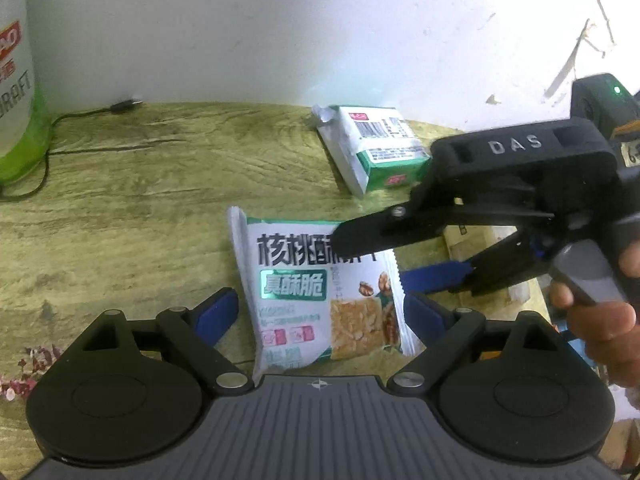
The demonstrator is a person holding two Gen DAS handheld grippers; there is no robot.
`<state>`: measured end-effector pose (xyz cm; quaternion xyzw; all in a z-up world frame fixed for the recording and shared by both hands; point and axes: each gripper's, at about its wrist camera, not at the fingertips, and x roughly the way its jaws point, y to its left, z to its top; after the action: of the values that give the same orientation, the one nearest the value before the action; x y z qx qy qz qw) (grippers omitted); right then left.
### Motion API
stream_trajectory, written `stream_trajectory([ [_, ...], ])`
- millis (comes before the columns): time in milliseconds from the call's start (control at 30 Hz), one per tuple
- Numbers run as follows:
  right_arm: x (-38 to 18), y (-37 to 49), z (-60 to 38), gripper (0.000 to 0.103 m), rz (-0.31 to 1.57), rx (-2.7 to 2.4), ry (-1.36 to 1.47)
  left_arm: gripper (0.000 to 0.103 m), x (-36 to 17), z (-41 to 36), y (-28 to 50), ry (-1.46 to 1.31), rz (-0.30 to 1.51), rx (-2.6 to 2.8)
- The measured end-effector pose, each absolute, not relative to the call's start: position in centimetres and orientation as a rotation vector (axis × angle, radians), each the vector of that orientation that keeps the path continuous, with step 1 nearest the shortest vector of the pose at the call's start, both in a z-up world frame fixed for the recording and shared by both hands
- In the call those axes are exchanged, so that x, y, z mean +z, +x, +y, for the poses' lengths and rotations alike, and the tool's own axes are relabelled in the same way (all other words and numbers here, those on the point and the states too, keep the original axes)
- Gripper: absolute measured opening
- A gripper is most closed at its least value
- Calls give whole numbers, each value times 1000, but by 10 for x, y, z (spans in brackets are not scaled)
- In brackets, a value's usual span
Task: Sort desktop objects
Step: 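Close both grippers on the white-and-green walnut biscuit pack, then lift and carry the biscuit pack with both grippers over the orange tray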
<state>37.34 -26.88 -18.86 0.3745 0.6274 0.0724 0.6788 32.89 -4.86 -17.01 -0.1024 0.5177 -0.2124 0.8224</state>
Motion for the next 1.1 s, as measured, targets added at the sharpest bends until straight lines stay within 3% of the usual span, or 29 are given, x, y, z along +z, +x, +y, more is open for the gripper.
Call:
stream_trajectory([
  [33,-189,374,-268,60,1408,164,842,91,-169,-51,328,-210,1103,-457],
  [200,-187,372,-267,59,1394,165,835,90,-164,-53,318,-184,1101,-468],
  [300,-185,370,-268,50,1388,171,833,90,-159,-51,312,-181,1095,-464],
  [1100,-140,324,-267,50,1302,220,850,90,-106,-51,276,-173,1058,-473],
])
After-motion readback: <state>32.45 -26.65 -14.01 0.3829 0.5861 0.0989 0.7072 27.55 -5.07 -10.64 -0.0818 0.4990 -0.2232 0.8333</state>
